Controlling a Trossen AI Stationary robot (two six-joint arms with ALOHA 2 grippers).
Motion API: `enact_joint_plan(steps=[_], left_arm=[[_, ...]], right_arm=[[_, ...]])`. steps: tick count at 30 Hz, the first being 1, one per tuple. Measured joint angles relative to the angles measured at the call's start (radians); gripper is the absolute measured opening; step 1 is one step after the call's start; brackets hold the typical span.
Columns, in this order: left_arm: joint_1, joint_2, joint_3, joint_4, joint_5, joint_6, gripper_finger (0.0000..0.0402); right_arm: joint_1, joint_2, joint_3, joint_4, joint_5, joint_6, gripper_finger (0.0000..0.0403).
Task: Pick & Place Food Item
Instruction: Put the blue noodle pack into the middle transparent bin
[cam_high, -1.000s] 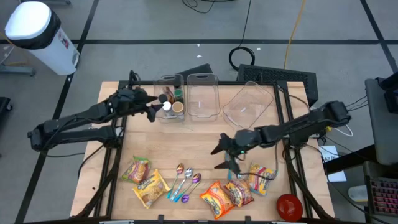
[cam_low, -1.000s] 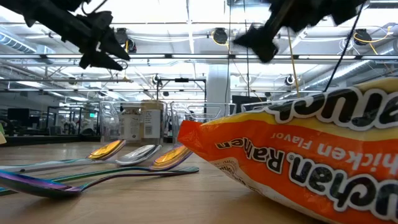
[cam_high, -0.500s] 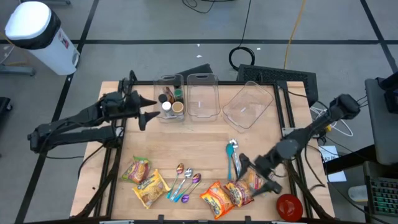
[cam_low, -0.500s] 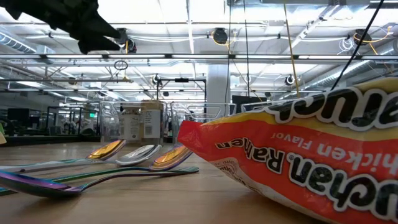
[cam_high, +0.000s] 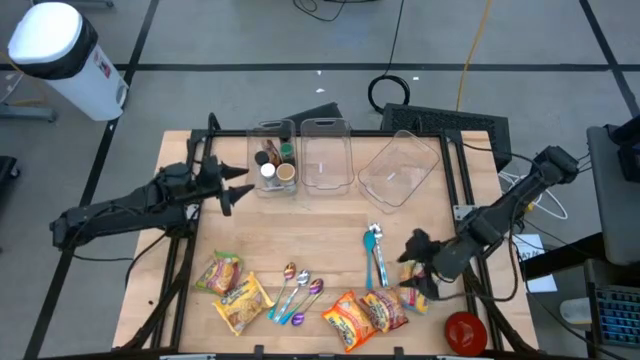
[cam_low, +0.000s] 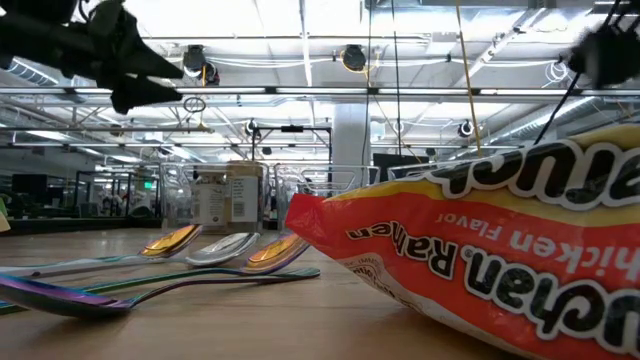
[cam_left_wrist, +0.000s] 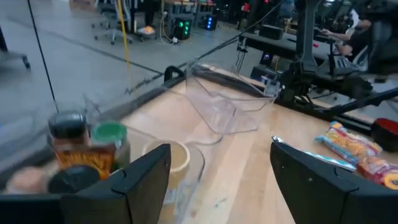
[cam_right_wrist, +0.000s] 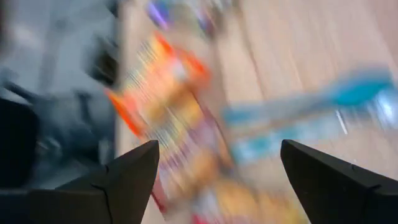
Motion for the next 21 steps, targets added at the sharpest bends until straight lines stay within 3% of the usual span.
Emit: enact_joint_plan(steps=[6,13,21], left_arm=[[0.000,0.012,-0.018,0.002,-0.001,-0.065,0.0280],[0.000,0.020,-0.018,0.002,0.000,-0.085,0.0291],[0.000,0.020,-0.018,0.002,0.000,-0.086,0.0275]], right_arm=[[0.021,0.026,-0.055,-0.212,-0.039,0.218,0.0329],[0.021,0.062,-0.156,-0.120,-0.064,0.250,0.0321],[0.023,0.112,-0.224,-0.058,-0.091,0.273,0.0265]])
